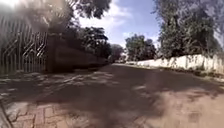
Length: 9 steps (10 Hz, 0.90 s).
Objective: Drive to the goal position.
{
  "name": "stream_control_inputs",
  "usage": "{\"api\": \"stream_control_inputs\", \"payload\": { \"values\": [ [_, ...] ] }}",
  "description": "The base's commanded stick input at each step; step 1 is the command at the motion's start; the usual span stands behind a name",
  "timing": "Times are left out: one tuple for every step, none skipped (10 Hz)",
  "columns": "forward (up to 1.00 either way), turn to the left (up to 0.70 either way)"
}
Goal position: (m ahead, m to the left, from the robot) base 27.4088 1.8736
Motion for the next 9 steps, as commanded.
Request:
{"api": "stream_control_inputs", "payload": {
  "values": [
    [0.7,-0.06],
    [0.7,0.0],
    [0.7,0.0],
    [0.7,0.0],
    [0.7,0.0],
    [0.7,0.0],
    [0.7,0.0],
    [0.7,0.0],
    [0.7,0.0]
  ]
}}
